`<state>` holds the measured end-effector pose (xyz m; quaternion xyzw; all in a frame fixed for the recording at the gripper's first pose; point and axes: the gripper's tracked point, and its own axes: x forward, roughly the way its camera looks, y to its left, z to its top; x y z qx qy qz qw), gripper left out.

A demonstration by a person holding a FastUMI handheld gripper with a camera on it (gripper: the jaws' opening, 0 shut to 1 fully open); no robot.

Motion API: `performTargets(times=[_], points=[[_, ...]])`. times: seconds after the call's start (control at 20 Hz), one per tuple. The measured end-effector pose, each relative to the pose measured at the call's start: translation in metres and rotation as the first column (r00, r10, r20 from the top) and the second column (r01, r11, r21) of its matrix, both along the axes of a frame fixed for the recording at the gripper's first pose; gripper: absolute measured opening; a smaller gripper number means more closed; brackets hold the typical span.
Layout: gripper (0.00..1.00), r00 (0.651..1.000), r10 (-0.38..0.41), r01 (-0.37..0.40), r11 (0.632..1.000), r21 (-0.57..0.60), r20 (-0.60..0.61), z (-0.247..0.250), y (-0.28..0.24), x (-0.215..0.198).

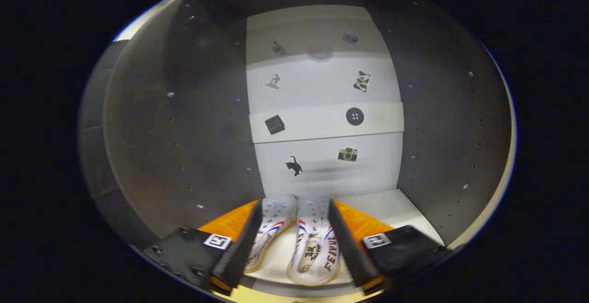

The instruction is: Open the shoe cabinet door, grab the shoes and put them into the shoe cabinet, then close the shoe cabinet door.

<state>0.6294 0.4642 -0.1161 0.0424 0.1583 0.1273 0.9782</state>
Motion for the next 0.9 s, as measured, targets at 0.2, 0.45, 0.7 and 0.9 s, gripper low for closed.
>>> performTargets(times=[0.2, 0.45, 0.7, 0.9], points=[[0.99, 0.997, 0.03, -0.031, 0.999, 0.007, 0.065, 0.042, 0.001, -0.065], [0.98, 0.983, 0.084, -0.085, 0.996, 0.001, 0.161, 0.096, -0.014, -0.163], [0.97, 0.974, 0.103, -0.106, 0.994, 0.007, 0.202, 0.125, -0.046, -0.25], [0.97, 0.975, 0.101, -0.103, 0.995, -0.003, 0.2, 0.136, -0.079, -0.311]])
